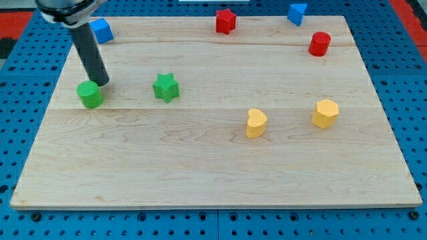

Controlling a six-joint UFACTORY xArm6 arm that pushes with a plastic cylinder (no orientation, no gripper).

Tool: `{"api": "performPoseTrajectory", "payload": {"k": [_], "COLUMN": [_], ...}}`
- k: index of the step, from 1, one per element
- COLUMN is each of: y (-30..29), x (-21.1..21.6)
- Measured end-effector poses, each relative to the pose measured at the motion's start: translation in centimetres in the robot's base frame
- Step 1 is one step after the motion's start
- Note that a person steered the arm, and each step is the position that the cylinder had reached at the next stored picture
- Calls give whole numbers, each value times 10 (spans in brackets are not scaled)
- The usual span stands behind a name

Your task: Move the green star right and down a bit

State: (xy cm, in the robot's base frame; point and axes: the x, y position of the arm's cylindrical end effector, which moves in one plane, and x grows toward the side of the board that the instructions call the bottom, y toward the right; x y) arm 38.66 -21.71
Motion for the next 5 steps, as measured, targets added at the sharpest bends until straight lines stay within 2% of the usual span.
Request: {"api": "performPoseTrajectory", "payload": {"k": [1,2,4,5], "y": [17,96,188,191], "x": [5,-13,-4,-2]}}
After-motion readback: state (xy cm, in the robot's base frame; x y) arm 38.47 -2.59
